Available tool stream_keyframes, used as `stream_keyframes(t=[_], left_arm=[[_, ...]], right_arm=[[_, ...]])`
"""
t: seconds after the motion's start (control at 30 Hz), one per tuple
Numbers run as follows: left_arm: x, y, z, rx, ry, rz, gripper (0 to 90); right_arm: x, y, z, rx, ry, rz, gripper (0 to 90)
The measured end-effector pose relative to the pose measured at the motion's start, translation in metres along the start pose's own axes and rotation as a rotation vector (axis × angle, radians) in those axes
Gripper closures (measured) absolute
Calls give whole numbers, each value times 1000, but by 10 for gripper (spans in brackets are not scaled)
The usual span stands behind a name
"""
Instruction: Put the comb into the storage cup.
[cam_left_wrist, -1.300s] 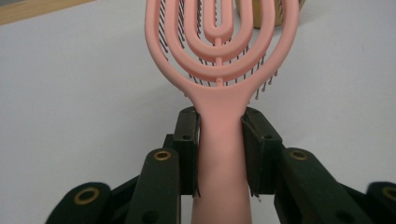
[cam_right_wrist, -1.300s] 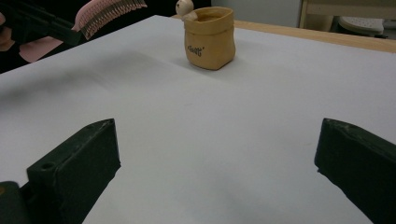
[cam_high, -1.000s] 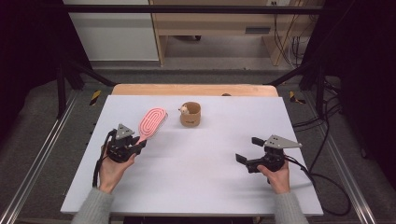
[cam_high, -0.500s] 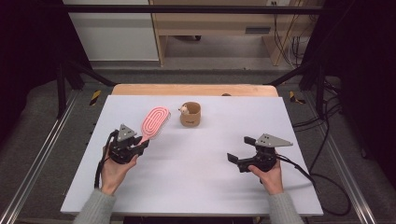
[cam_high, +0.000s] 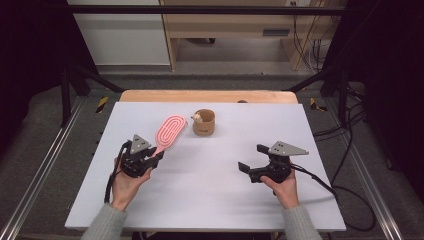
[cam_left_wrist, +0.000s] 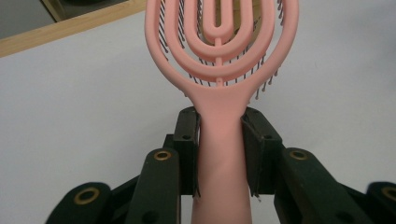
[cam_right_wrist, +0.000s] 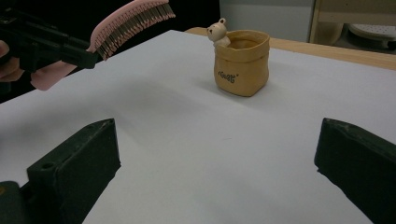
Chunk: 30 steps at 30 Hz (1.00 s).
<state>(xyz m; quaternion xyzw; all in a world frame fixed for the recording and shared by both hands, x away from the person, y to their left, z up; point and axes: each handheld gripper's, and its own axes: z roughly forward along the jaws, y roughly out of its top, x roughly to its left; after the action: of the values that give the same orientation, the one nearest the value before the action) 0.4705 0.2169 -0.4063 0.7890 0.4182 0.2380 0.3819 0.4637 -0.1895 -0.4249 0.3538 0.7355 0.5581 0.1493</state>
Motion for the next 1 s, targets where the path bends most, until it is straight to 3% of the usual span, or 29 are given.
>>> stream_keyframes(t=[1.0], left_arm=[[-16,1,6,-16,-4,24,693]], right_arm=[[18,15,30,15,27,3,7]])
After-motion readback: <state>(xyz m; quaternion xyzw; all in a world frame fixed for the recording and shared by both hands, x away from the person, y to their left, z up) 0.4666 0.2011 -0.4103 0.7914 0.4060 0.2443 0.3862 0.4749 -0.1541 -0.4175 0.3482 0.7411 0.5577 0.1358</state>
